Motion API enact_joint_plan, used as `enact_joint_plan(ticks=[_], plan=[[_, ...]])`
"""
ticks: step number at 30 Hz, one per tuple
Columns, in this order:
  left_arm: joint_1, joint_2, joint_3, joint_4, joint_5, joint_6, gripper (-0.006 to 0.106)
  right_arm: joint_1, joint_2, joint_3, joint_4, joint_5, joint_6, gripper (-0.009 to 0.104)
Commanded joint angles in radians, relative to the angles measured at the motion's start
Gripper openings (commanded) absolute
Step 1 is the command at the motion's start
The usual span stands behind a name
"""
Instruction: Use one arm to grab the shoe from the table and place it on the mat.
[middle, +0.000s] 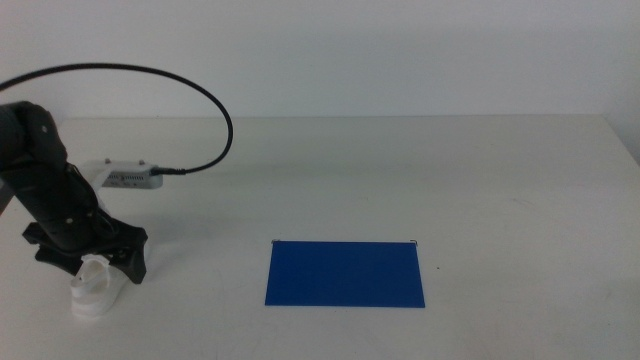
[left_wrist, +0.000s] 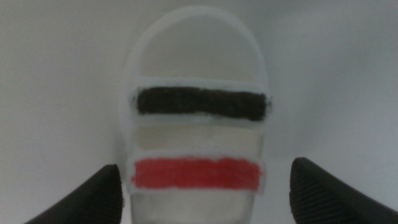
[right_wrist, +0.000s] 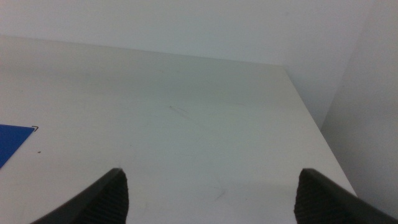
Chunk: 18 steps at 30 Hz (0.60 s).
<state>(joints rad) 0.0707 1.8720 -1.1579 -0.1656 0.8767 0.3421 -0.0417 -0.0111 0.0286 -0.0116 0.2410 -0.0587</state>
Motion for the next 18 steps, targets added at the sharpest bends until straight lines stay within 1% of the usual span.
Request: enact_joint_plan(ticks=[1, 4, 6, 9, 10, 12, 14, 16, 18], plan=[[0.002, -0.032, -0.028, -0.023, -0.005, 0.007, 0.086, -0.002, 0.004, 0.005, -0.008, -0.073, -0.010, 0.078], [0.002, -0.031, -0.028, -0.024, -0.001, 0.007, 0.074, -0.002, 0.004, 0.005, -0.008, -0.073, -0.010, 0.078], [0.002, -0.031, -0.028, -0.030, 0.013, 0.007, 0.059, -0.002, 0.004, 0.005, -0.008, -0.073, -0.010, 0.078], [0.002, -0.034, -0.028, -0.031, 0.027, 0.004, 0.031, -0.002, 0.004, 0.005, -0.008, -0.073, -0.010, 0.078], [0.002, -0.041, -0.028, -0.033, 0.034, 0.000, 0.024, -0.002, 0.004, 0.005, -0.008, -0.073, -0.010, 0.078], [0.002, -0.060, -0.028, -0.066, 0.043, -0.020, 0.009, -0.002, 0.004, 0.005, -0.008, -0.073, -0.010, 0.078], [0.000, -0.084, -0.028, -0.108, 0.045, -0.053, -0.002, -0.002, 0.004, 0.005, -0.008, -0.073, -0.010, 0.078], [-0.019, -0.108, -0.028, -0.129, 0.045, -0.066, -0.001, -0.002, 0.004, 0.005, -0.008, -0.073, -0.010, 0.078], [-0.061, -0.124, -0.036, -0.112, 0.045, -0.109, -0.001, -0.002, 0.004, 0.005, -0.008, -0.073, -0.010, 0.078]])
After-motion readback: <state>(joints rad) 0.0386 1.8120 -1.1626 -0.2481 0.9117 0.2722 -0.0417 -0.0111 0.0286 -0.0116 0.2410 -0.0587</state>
